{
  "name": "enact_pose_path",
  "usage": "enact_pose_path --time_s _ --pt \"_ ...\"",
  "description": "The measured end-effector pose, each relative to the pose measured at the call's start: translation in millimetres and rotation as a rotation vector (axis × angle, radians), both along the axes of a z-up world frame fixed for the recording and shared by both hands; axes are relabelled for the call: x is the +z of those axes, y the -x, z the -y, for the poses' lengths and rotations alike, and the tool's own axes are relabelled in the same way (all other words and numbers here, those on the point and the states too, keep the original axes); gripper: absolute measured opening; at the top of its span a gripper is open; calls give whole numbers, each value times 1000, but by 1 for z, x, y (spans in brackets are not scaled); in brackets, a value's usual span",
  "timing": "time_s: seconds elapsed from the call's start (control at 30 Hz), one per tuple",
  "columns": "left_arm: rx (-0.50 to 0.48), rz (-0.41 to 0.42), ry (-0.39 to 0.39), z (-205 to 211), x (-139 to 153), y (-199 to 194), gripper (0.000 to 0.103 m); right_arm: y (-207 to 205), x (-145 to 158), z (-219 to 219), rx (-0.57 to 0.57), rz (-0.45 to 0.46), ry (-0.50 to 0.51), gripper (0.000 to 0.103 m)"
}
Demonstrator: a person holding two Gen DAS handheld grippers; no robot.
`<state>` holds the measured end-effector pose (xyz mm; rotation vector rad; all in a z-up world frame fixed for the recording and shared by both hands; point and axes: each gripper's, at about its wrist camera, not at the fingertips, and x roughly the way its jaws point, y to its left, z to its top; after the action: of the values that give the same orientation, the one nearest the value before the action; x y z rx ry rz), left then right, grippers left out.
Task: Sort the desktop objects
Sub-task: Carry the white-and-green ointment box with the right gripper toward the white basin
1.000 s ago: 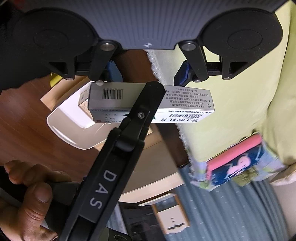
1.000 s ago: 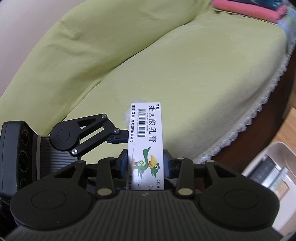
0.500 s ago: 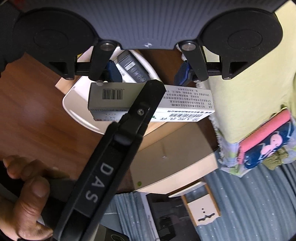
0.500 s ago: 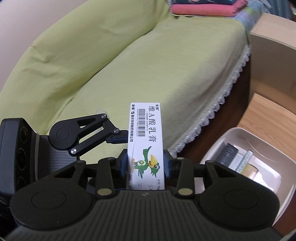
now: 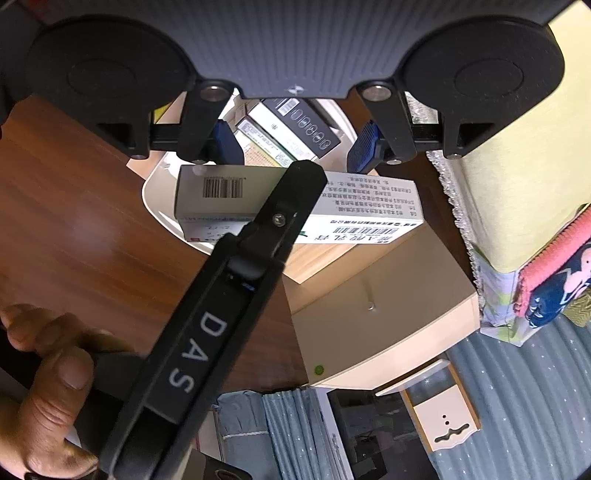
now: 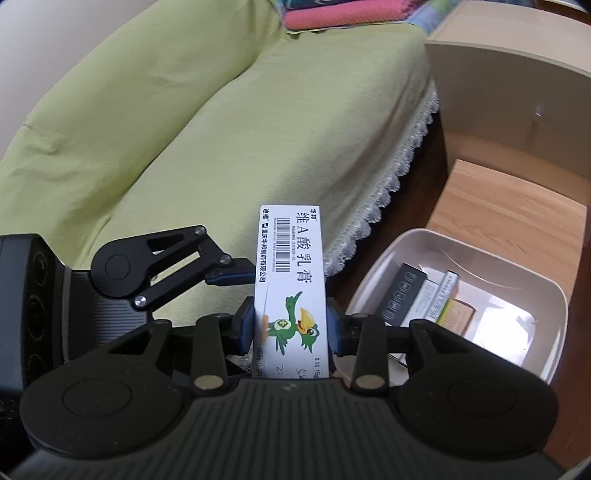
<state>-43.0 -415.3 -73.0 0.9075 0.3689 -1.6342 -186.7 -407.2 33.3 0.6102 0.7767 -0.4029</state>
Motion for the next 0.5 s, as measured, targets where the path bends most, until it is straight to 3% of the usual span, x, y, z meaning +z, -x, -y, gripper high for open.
enact_pose_path --time_s 0.5 --pt "-60 5 -79 35 -36 22 64 31 -42 19 -130 -28 -31 34"
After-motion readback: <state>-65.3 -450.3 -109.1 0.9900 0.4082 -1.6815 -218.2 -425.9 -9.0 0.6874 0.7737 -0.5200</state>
